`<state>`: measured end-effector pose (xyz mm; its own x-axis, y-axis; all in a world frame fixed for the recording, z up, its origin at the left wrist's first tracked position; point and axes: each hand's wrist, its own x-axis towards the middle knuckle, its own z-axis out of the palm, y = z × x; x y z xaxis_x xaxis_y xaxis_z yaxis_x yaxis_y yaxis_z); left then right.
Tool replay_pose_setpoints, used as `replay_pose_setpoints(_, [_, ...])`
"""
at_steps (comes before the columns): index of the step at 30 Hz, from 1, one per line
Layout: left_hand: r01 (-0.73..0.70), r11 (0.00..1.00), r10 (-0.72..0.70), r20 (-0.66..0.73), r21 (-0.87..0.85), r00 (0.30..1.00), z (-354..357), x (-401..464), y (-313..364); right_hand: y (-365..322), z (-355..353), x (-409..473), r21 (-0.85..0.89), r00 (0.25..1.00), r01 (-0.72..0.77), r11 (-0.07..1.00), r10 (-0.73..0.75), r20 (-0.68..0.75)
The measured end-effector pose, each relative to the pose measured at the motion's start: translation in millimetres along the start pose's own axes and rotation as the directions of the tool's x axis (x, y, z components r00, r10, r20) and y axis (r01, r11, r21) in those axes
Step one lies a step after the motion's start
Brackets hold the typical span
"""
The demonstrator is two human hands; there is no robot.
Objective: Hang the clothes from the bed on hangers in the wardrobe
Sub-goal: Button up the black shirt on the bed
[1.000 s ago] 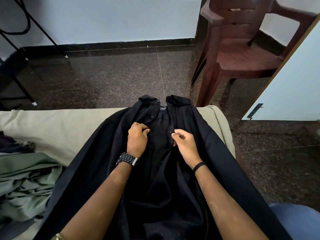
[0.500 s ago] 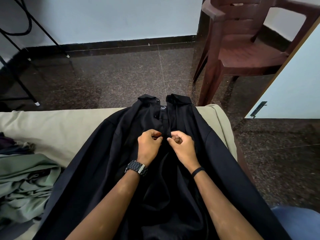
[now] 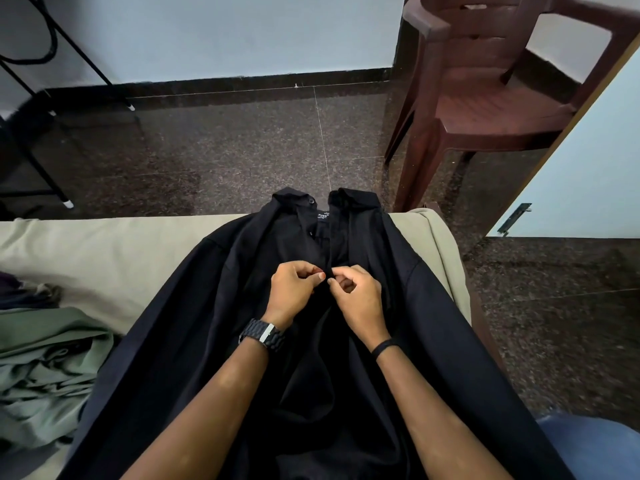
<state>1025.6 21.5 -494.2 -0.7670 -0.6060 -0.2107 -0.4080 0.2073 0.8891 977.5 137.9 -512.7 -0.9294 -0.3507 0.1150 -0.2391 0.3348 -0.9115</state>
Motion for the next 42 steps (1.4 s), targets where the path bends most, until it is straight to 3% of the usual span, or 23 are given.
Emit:
replay_pose_setpoints(6, [0.076, 0.974, -0.084, -0.028, -0.212, 0.996, 7, -6, 0, -2, -1, -4, -0.036, 0.999, 0.038, 0.999, -0.038, -0.002])
replay_pose_setpoints(13, [0.097, 0.946, -0.120, -0.057, -0.309, 0.991, 10, -10, 2, -5, -3, -8, -0.127, 0.990, 0.139, 0.982, -0.136, 0.031])
replay_pose_setpoints(16, [0.076, 0.952, -0.110, -0.099, -0.296, 0.989, 12, -12, 1, -8, -3, -11, -0.179, 0.977, 0.214, 0.960, -0.210, 0.042])
replay_pose_setpoints(22, [0.039, 0.958, -0.066, -0.087, -0.284, 0.994, 16, -13, 5, -5, -7, -11, -0.193, 0.976, 0.214, 0.958, -0.220, -0.009])
replay_pose_setpoints(29, [-0.009, 0.975, -0.001, -0.045, -0.220, 0.999, 16, -15, 6, -3, -8, -10, -0.090, 0.995, 0.104, 0.990, -0.103, 0.016])
replay_pose_setpoints(36, [0.027, 0.937, -0.025, 0.012, -0.350, 1.000, 13, -4, 15, -9, -12, -5, 0.196, 0.997, -0.073, 0.978, 0.072, 0.013])
replay_pose_setpoints(42, [-0.034, 0.925, 0.025, -0.029, -0.379, 0.999, 15, -3, 18, -22, -15, 0, 0.237, 0.993, -0.097, 0.967, 0.111, -0.048])
